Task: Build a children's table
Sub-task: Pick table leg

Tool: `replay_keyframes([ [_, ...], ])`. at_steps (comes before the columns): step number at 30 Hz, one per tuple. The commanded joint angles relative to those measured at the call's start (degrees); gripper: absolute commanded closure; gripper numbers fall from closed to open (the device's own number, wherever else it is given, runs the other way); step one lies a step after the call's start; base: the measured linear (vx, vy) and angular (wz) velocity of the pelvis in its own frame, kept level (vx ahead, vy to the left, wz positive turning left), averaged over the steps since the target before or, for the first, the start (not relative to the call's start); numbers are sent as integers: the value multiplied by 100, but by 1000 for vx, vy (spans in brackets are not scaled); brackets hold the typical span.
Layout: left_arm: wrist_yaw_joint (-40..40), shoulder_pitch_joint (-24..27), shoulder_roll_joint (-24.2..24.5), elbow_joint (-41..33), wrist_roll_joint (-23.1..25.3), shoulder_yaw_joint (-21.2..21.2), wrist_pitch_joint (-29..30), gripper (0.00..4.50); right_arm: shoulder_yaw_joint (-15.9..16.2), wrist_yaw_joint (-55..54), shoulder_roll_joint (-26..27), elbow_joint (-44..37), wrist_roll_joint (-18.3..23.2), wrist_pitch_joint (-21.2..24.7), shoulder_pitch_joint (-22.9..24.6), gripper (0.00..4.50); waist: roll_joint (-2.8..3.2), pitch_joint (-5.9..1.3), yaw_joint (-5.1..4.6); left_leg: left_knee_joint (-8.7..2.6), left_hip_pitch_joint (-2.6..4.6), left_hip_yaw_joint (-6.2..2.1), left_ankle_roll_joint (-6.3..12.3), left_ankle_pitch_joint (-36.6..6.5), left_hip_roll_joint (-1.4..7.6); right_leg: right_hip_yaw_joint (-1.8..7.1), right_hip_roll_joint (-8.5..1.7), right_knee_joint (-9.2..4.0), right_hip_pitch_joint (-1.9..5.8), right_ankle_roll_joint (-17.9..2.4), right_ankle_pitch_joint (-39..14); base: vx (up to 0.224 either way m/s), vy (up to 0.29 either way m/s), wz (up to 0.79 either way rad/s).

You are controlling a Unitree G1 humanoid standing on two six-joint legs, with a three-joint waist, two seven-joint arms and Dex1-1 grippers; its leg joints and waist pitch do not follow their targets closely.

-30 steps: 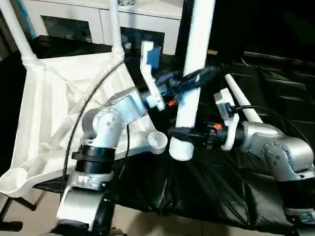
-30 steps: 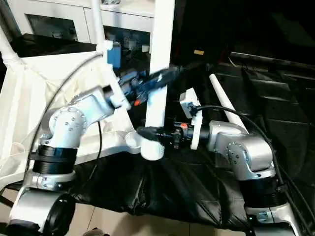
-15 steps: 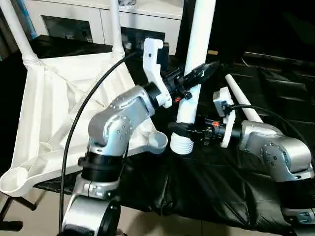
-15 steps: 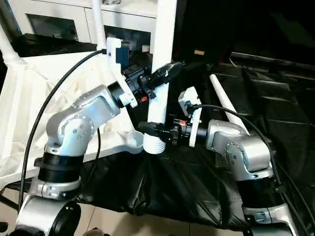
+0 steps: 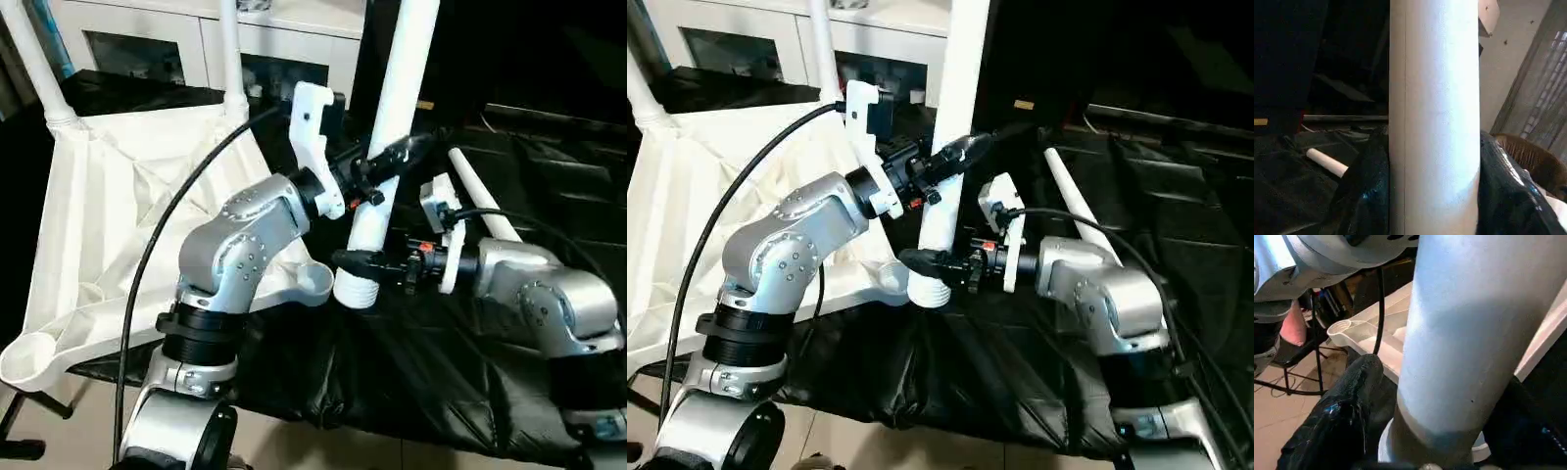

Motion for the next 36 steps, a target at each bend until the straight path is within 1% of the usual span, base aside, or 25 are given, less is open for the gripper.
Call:
replay_keyframes([
  [1,-23,-64,45,49,27,-49,24,269,53,81,-74,38,-70,-108,-142,138,-76,-411,3,-302,0,-1,364,226,147,185,-363,-299,385,-1417,539,0,0,0],
  [7,-64,-46,54,41,16,-63,25,269,114,106,-51,142,-127,-206,-188,138,-75,-414,7,-297,4,3,380,259,148,185,-359,-291,382,-1448,608,0,0,0],
  [8,-72,-46,53,40,13,-61,30,269,123,110,-34,159,-135,-217,-195,167,-75,-415,8,-297,4,2,387,258,147,183,-359,-290,383,-1455,609,0,0,0],
  [11,-75,-41,54,30,1,-60,43,269,133,123,-18,162,-138,-219,-190,178,-79,-412,10,-300,1,3,371,227,148,185,-362,-295,384,-1449,532,0,0,0],
  [12,-76,-48,57,37,-7,-51,46,269,155,142,-12,173,-153,-231,-186,192,-82,-411,10,-299,1,3,369,228,146,185,-361,-296,385,-1439,538,0,0,0],
  [13,-73,-53,61,39,-11,-47,49,269,170,152,-12,180,-165,-242,-181,217,-78,-410,11,-301,5,2,373,219,149,185,-363,-296,382,-1439,531,0,0,0],
  [15,-65,-62,60,40,-35,-33,60,269,182,149,-11,193,-174,-257,-175,217,-77,-413,13,-298,3,3,378,227,148,186,-364,-293,385,-1445,556,0,0,0],
  [16,-61,-64,59,40,-39,-28,62,269,183,147,-10,197,-176,-259,-172,227,-80,-415,12,-297,-1,3,384,252,145,184,-363,-291,385,-1456,582,0,0,0],
  [17,-49,-69,54,44,-50,-16,69,269,188,144,-7,213,-186,-273,-164,227,-77,-416,14,-295,-2,3,385,245,143,183,-359,-290,386,-1456,585,0,0,0],
  [18,-38,-68,51,38,-55,-11,81,269,191,127,-4,220,-200,-284,-153,249,-74,-413,10,-297,3,3,387,228,149,182,-362,-292,380,-1457,567,0,0,0],
  [21,-26,-71,52,43,-50,-1,88,269,192,87,11,238,-223,-297,-142,251,-75,-413,10,-296,1,3,379,212,145,183,-359,-295,385,-1458,555,0,0,0],
  [24,76,-102,74,75,83,-13,51,269,177,15,50,230,-255,-299,-110,256,-66,-413,12,-299,0,0,366,198,145,183,-362,-299,387,-1447,526,0,0,0],
  [25,44,-99,84,63,69,-23,64,234,173,7,59,229,-256,-303,-104,256,-65,-414,14,-299,2,0,364,196,147,183,-363,-298,385,-1446,521,0,0,0],
  [26,15,-96,93,52,56,-31,77,213,170,-1,67,228,-258,-307,-98,256,-64,-415,14,-300,4,-1,360,198,147,183,-361,-296,383,-1446,530,0,0,0],
  [27,-47,-85,90,28,13,-20,56,213,153,-55,128,222,-250,-336,-71,256,-66,-413,10,-301,2,0,357,191,146,182,-359,-296,381,-1445,520,0,0,0],
  [28,-69,-81,80,25,-11,-5,37,199,144,-86,161,218,-243,-351,-58,257,-65,-413,11,-301,1,0,352,199,145,183,-363,-297,382,-1442,521,0,0,0],
  [30,-54,-79,36,34,38,31,-182,182,81,-239,277,215,-231,-393,-27,257,-60,-413,11,-303,-3,-4,350,227,145,181,-363,-293,381,-1449,561,0,0,0],
  [31,-9,-78,9,39,136,47,-420,171,24,-390,373,230,-247,-449,-12,257,-58,-419,9,-304,-2,-7,347,230,149,181,-366,-292,383,-1458,591,0,0,0],
  [33,28,-76,-4,42,239,53,-641,164,-21,-537,463,255,-276,-512,-3,259,-55,-418,8,-308,7,-4,329,190,157,183,-372,-302,376,-1437,568,0,0,0],
  [34,411,-56,-67,-4,561,72,-1011,164,-173,-991,693,350,-370,-671,5,259,-42,-419,6,-312,8,-10,312,200,160,181,-369,-296,374,-1422,592,0,0,0],
  [36,781,-37,-107,-57,828,73,-1197,164,-336,-1404,905,437,-424,-797,10,259,-46,-420,-17,-317,3,-17,257,177,169,179,-376,-299,375,-1368,580,0,0,0],
])
